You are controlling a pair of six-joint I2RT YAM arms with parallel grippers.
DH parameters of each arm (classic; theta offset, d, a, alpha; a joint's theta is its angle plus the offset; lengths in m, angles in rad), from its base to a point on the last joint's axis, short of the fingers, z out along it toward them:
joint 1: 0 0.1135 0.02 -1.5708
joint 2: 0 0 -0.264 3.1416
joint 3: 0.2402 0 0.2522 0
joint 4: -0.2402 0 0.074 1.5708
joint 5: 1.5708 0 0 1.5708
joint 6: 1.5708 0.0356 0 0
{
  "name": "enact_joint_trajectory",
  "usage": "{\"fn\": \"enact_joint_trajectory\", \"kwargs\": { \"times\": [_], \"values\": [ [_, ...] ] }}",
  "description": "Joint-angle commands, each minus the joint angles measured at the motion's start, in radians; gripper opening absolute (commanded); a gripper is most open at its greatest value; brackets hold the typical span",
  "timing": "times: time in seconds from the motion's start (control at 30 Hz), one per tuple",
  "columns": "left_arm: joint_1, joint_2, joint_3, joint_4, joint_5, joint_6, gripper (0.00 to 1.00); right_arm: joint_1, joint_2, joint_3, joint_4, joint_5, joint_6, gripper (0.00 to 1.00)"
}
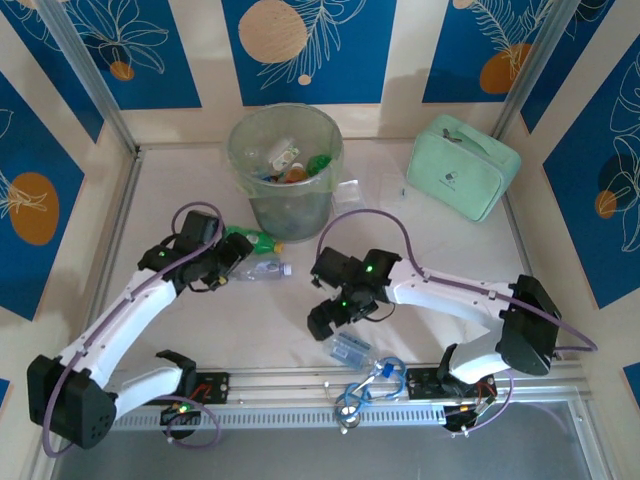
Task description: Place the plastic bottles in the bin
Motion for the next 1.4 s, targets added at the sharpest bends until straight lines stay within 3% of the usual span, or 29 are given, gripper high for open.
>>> {"fn": "enact_joint_trajectory", "kwargs": {
  "times": [0.0, 0.4, 0.67, 1.0, 1.37],
  "values": [
    [0.030, -0.041, 0.024, -0.039, -0.017, 0.052, 0.82, 0.028, 0.059, -0.001, -0.073, 0.017, 0.034, 0.97],
    [0.086, -0.080, -0.027, -0.014, 0.050, 0.058, 0.82, 0.079, 0.230, 0.024, -0.106, 0.086, 0.036, 0.98],
    [0.098, -0.084, -0.040, 0.002, 0.068, 0.055, 0.81, 0.032, 0.256, 0.013, -0.078, 0.132, 0.041, 0.84],
    [0.104, -0.079, -0.026, 0.020, 0.080, 0.071, 0.81, 0.018, 0.185, 0.019, -0.055, 0.177, 0.041, 0.68],
    [0.115, -0.079, 0.053, 0.048, 0.108, 0.132, 0.81, -0.037, -0.056, 0.055, -0.042, 0.224, 0.067, 0.61]
  ]
}}
